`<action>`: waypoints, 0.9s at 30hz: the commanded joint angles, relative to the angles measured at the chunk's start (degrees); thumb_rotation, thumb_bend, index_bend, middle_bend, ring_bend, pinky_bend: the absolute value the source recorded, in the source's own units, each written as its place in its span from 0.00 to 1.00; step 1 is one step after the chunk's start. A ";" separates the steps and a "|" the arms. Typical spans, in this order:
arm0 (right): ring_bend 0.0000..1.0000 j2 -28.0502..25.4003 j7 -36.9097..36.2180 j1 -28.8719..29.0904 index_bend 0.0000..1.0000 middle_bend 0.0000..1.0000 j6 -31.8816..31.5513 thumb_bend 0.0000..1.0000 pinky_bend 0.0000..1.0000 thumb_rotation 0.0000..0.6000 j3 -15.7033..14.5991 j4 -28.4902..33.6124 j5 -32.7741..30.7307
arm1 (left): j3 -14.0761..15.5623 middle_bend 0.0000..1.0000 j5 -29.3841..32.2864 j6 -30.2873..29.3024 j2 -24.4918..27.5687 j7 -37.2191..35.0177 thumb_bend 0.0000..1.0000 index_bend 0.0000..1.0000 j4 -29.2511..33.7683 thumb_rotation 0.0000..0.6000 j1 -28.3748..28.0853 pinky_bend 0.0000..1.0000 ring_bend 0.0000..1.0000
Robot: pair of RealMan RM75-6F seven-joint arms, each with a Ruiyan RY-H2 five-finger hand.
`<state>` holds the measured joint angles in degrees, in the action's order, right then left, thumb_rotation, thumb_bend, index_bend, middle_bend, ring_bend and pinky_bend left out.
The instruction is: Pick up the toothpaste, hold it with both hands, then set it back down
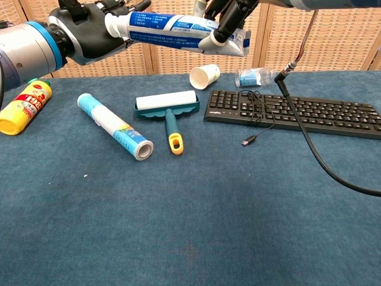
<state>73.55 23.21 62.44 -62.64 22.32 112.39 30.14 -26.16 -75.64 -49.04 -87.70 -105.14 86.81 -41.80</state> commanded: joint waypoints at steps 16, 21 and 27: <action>0.58 1.60 7.67 1.60 0.71 0.67 -4.92 0.71 0.65 1.00 -2.54 -0.30 2.00 | 0.92 0.00 4.70 2.81 -1.08 21.78 0.00 0.00 0.79 0.36 -4.08 0.00 0.00; 0.58 2.44 9.43 1.99 0.71 0.67 -5.99 0.71 0.65 1.00 -2.91 -0.16 2.85 | -0.10 0.00 8.29 3.64 -1.59 27.80 0.00 0.00 1.64 0.34 -5.34 0.00 0.00; 0.58 3.04 10.85 2.37 0.71 0.67 -6.89 0.71 0.65 1.00 -2.61 0.15 3.03 | -1.17 0.00 13.43 3.40 -2.76 35.84 0.00 0.00 2.82 0.33 -6.53 0.00 0.00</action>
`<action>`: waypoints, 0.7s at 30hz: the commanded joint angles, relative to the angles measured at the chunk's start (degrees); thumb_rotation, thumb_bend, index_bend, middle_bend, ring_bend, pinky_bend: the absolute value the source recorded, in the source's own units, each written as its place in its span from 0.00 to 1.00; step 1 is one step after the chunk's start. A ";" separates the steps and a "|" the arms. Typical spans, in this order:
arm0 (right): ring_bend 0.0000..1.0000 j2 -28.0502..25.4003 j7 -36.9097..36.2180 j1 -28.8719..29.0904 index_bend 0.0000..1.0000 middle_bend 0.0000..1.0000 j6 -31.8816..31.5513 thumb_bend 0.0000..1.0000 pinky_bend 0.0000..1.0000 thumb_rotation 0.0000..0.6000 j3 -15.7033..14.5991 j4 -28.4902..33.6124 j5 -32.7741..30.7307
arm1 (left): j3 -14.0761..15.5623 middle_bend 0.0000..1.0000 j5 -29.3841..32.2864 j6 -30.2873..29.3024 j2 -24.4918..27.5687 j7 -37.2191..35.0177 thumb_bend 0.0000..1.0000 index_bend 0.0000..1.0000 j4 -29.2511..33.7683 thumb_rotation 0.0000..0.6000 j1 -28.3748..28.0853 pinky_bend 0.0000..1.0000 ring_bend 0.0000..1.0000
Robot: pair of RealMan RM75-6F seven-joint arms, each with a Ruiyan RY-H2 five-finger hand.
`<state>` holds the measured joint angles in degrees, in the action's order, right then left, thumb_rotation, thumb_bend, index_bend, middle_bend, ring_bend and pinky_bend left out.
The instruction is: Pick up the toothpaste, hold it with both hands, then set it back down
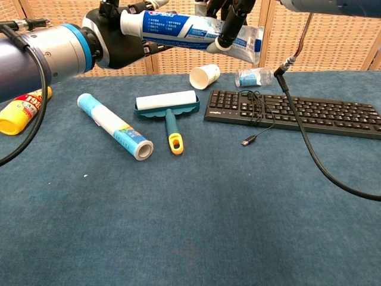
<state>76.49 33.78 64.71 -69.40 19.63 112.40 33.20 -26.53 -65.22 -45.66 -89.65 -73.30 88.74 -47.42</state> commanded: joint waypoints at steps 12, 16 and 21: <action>0.58 0.77 1.95 0.59 0.71 0.67 -0.42 0.71 0.65 1.00 0.45 0.69 0.51 | -1.50 0.00 11.26 1.20 -1.40 19.78 0.00 0.00 2.70 0.31 -3.96 0.00 0.00; 0.58 0.99 2.13 0.72 0.71 0.67 -0.53 0.71 0.66 1.00 0.70 0.90 0.72 | -1.47 0.00 14.28 1.10 -1.41 25.52 0.00 0.00 3.21 0.32 -5.40 0.00 0.00; 0.58 1.09 1.85 0.52 0.71 0.67 -0.59 0.71 0.66 1.00 0.93 1.24 1.02 | -1.31 0.00 17.57 0.93 -1.39 31.29 0.00 0.00 3.70 0.33 -6.48 0.00 0.00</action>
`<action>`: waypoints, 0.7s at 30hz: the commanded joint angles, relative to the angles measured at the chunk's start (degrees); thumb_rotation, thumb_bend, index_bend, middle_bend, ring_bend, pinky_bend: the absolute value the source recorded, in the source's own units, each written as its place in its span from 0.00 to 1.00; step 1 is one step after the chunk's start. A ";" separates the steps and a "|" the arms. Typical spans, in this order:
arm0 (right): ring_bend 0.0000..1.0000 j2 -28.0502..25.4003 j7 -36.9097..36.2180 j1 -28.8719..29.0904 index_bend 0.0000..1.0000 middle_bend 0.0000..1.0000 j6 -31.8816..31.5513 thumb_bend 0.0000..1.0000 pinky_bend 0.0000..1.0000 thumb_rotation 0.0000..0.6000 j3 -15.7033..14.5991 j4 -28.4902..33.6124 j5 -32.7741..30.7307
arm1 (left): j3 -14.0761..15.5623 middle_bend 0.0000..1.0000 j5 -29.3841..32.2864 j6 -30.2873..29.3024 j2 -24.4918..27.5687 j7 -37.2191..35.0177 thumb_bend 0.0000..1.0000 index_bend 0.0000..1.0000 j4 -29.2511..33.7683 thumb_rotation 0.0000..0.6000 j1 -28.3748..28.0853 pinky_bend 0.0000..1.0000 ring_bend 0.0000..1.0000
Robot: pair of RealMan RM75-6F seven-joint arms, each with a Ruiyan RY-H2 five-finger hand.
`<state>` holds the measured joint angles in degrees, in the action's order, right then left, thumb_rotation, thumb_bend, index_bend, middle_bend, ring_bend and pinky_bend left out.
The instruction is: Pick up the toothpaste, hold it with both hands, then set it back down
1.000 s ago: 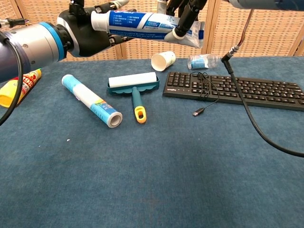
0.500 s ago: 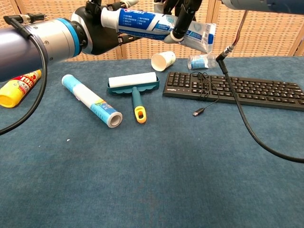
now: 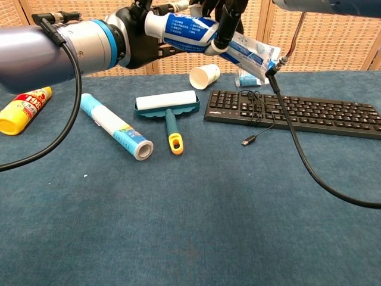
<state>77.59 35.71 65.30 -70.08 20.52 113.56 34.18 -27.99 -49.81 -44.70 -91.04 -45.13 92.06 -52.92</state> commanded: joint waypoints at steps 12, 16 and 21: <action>0.58 -0.33 0.41 -0.03 0.71 0.67 0.42 0.71 0.66 1.00 0.23 0.47 0.43 | -1.14 0.00 5.87 -1.57 -0.38 10.48 0.00 0.00 0.91 0.34 -1.66 0.00 0.00; 0.58 -0.38 0.67 0.08 0.71 0.67 0.20 0.71 0.66 1.00 0.49 0.78 0.26 | -0.97 0.00 6.22 -1.65 -0.32 12.18 0.00 0.00 0.90 0.36 -1.51 0.00 0.00; 0.58 -0.39 0.88 0.22 0.71 0.67 -0.14 0.71 0.66 1.00 0.83 1.30 0.21 | -1.22 0.00 6.40 -1.70 -0.65 13.13 0.00 0.00 0.75 0.38 -1.36 0.00 0.00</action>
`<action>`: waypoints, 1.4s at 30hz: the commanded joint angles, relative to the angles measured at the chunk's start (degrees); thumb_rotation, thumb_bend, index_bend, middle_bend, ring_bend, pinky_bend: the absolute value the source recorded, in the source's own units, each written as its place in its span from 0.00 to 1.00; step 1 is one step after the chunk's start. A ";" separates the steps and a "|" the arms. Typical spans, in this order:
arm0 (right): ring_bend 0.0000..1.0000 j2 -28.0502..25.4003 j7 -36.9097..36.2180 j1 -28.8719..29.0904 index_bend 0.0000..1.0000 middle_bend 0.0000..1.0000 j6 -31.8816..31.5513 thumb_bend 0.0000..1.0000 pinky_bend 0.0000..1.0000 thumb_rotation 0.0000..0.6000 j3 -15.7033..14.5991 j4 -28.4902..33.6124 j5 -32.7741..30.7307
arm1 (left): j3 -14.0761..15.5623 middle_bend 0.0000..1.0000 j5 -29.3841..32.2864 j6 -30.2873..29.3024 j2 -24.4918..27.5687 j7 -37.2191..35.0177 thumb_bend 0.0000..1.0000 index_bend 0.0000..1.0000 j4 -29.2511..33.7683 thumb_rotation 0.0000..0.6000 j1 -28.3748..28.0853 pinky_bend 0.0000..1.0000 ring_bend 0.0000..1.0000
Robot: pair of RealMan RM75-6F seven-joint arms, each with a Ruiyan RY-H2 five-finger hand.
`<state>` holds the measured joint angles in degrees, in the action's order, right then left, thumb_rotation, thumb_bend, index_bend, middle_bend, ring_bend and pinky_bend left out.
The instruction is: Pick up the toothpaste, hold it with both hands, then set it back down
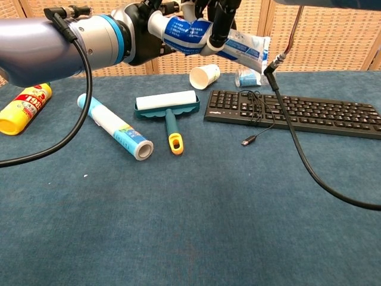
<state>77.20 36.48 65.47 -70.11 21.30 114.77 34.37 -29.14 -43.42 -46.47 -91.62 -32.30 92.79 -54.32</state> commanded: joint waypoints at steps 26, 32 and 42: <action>0.59 -1.51 -1.50 -2.42 0.71 0.67 -0.04 0.71 0.66 1.00 -1.28 -1.06 0.39 | -3.88 0.00 -3.30 1.98 2.26 -4.83 0.00 0.00 1.86 0.39 5.54 0.00 0.00; 0.59 -3.92 -4.14 -5.58 0.71 0.67 1.23 0.71 0.66 1.00 -3.37 -2.43 2.15 | -3.96 0.00 -7.07 3.83 7.89 -7.60 0.00 0.00 1.35 0.39 10.04 0.00 0.00; 0.59 -3.29 -4.91 -9.27 0.71 0.67 3.67 0.71 0.66 1.00 -9.29 -6.41 6.10 | 0.73 0.00 -20.82 3.96 16.50 -9.35 0.00 0.00 -3.99 0.51 17.53 0.00 0.00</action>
<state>73.37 31.45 56.68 -66.80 12.71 108.93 39.99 -30.55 -60.51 -41.95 -77.34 -42.18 90.69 -38.79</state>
